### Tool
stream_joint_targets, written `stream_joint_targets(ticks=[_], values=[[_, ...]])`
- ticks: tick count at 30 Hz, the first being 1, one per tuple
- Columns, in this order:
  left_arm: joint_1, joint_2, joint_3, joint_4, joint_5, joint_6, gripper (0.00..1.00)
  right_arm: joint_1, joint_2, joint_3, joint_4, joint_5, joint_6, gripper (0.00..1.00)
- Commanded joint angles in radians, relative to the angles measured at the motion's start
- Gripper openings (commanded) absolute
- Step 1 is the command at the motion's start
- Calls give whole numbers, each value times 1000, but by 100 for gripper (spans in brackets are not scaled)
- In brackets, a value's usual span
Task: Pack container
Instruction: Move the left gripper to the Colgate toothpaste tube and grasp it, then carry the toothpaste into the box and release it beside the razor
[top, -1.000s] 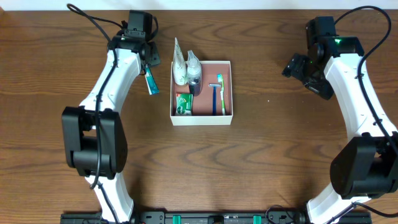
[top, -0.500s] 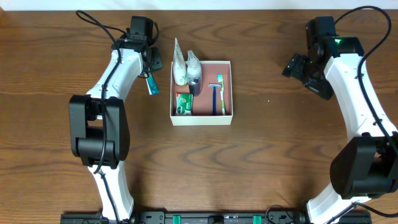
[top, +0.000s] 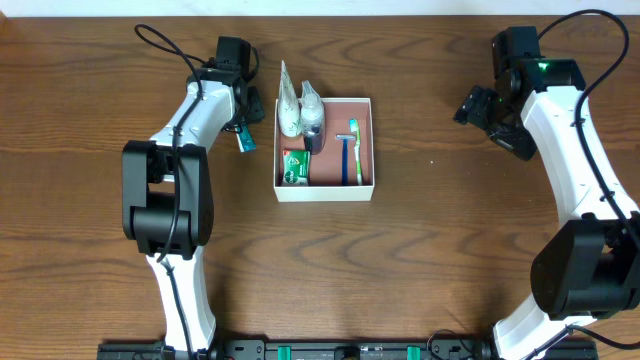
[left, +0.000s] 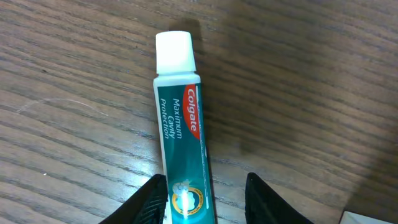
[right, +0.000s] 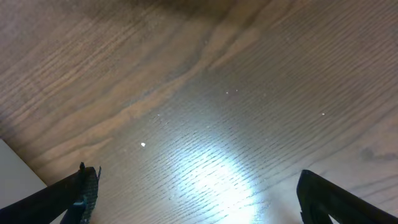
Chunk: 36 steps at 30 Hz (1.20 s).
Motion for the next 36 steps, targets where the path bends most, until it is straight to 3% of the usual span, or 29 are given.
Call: stream_joint_targets(ticks=[1,15,18,21,29,36], values=[[11,12,-5,0,-9,6,41,-2,5,0,0,4,6,99],[11,47,-9,-22,-8,6,40,-2,5,0,0,4,6,99],[11,47,-9,-22,-8,6,22,-2,5,0,0,4,6,99],[11,47,-9,-23,-8,6,15,-2,5,0,0,4,6,99],[11,4,-9,-42,-8,19,11,-2,5,0,0,4,6,99],[11,-211,-9,-45,-8,48,11,-2,5,0,0,4,6,99]])
